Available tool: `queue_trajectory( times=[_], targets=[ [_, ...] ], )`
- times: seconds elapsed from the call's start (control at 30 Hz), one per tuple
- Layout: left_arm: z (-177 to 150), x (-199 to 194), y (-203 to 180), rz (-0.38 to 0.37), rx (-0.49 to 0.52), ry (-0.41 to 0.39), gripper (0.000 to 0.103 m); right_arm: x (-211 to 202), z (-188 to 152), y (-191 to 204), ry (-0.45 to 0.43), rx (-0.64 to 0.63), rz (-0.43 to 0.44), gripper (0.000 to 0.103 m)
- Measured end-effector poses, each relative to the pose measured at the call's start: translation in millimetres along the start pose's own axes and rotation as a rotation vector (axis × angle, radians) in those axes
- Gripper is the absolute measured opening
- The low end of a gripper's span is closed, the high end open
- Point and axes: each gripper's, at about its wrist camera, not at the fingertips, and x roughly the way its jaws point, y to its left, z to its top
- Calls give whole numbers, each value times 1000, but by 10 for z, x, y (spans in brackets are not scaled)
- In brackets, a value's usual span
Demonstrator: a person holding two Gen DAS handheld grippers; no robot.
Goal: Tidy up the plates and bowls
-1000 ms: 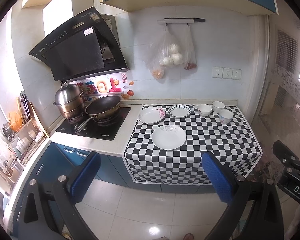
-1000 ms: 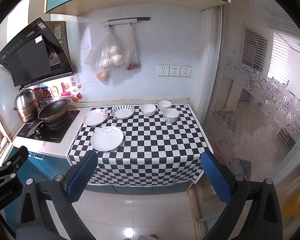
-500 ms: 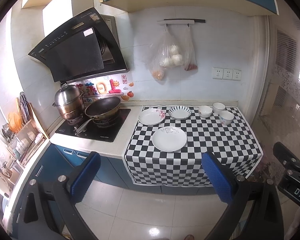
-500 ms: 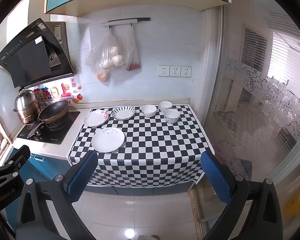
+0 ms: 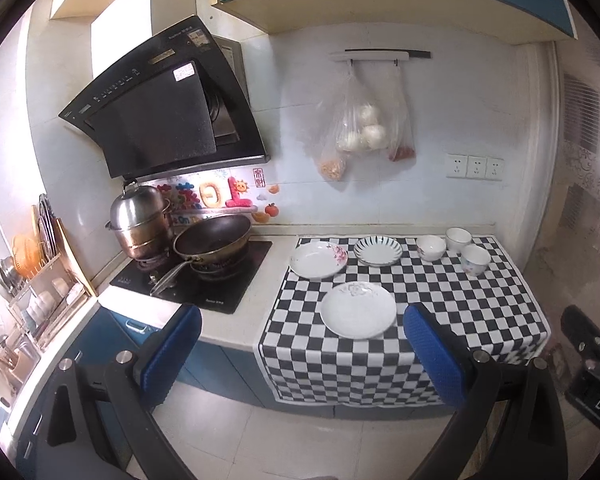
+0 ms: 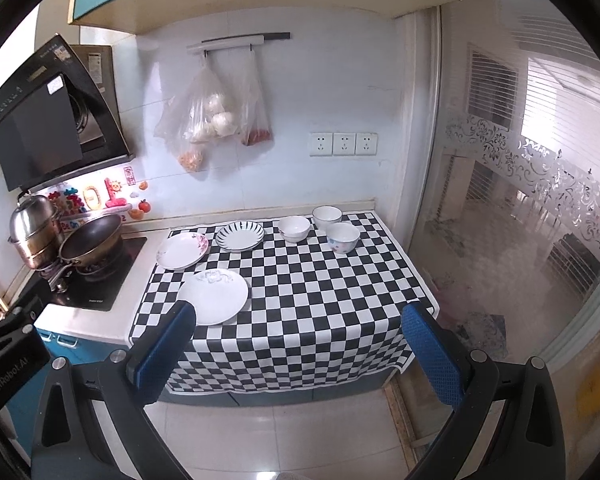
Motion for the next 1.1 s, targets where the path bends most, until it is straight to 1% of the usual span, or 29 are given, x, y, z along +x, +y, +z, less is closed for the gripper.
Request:
queue_trajectory(
  times=[0.23,0.3,0.4,0.53,0.57,0.63,0.67,0.7,0.73,0.77,0.8,0.87,0.9,0.93,0.97,1.03,1.1],
  targets=[
    [169,491,17,-9,9,33,103,496,226,284,18,-3,-14,103],
    [227,705,13,-5,16,49,103,700,316,334,20,-3,-19,103],
    [319,1088,14,-7,1,78,103,1141,470,397,34,-11,-17,103],
    [432,1767,-60,12,-19,125,103,1954,648,442,97,-23,19,103],
    [448,1948,-93,16,-21,140,103,2230,697,463,124,-30,28,103],
    [478,2372,-167,22,-20,190,103,2672,754,493,168,-46,48,103],
    [479,2564,-198,23,-19,215,103,2967,792,523,198,-57,64,103],
    [482,2848,-244,22,-15,253,103,3190,795,540,223,-66,76,103],
    [461,3006,-266,18,-15,276,103,3473,813,575,259,-77,95,103],
    [444,3197,-289,21,-14,304,103,3722,806,604,288,-84,116,103],
    [416,3473,-329,27,-5,348,103,3920,779,628,312,-91,127,103],
    [345,3798,-363,27,3,404,103,4382,725,707,385,-112,172,103],
    [292,4035,-382,26,3,447,103,4635,687,750,420,-119,191,103],
    [248,4145,-387,22,2,470,102,4846,653,789,446,-124,209,103],
    [207,4279,-392,21,0,493,98,5075,604,841,482,-133,230,103],
    [123,4536,-385,8,-11,534,96,5435,506,937,536,-134,254,103],
    [22,4770,-371,-4,-23,572,90,5769,395,1030,594,-134,284,102]
  ],
)
